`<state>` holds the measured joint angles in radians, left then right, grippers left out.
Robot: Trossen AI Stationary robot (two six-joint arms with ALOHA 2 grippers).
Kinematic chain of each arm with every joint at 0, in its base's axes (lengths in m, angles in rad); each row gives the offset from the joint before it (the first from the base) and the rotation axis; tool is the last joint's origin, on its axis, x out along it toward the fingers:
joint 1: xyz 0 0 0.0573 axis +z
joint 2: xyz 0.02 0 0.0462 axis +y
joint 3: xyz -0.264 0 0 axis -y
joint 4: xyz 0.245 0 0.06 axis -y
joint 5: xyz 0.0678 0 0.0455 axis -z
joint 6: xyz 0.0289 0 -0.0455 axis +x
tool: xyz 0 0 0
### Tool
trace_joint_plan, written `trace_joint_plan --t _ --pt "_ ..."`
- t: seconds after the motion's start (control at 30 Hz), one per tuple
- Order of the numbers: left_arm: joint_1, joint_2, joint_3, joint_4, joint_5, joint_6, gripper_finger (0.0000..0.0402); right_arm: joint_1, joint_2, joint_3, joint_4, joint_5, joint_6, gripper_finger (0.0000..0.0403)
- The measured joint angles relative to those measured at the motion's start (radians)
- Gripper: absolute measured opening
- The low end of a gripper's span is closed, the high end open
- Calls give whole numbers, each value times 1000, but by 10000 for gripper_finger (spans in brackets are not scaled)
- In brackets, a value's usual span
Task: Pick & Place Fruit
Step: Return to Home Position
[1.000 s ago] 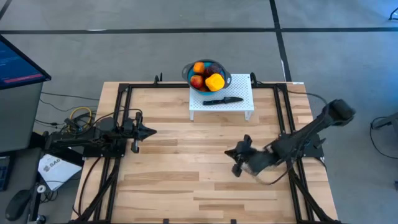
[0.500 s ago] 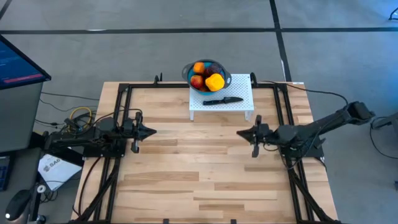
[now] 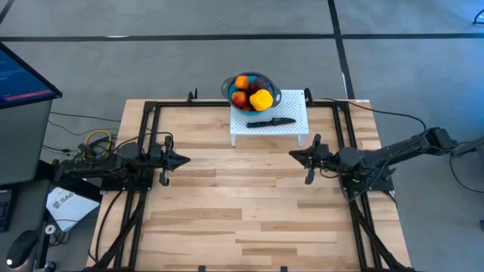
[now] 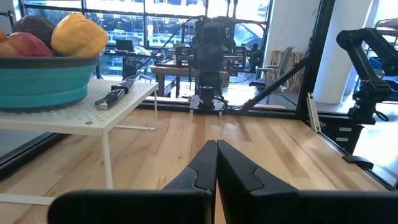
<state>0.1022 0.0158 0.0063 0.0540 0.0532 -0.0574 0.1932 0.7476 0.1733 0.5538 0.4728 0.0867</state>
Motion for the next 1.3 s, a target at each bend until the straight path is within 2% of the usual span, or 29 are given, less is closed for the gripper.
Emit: trace_joint_plan --t 0.2,0.4,0.5,0.63,0.87,1.13,1.3 --pt "0 0 0 6 0 0 2 29 -38 1 10 -2 120 0" --pt "0 0 0 9 0 0 2 6 -119 1 -64 -155 -23 0" --pt "0 0 0 10 0 0 2 -23 -173 1 -136 -214 -13 0" --pt "0 0 0 16 0 0 2 -65 -260 -3 -216 -218 42 0" --pt "0 0 0 16 0 0 2 -113 -434 -166 -149 -317 37 0" --pt "0 0 0 19 0 0 2 -150 -580 -165 -333 -331 87 0" --pt "0 0 0 22 0 0 2 -174 -729 -166 -492 -435 87 0"
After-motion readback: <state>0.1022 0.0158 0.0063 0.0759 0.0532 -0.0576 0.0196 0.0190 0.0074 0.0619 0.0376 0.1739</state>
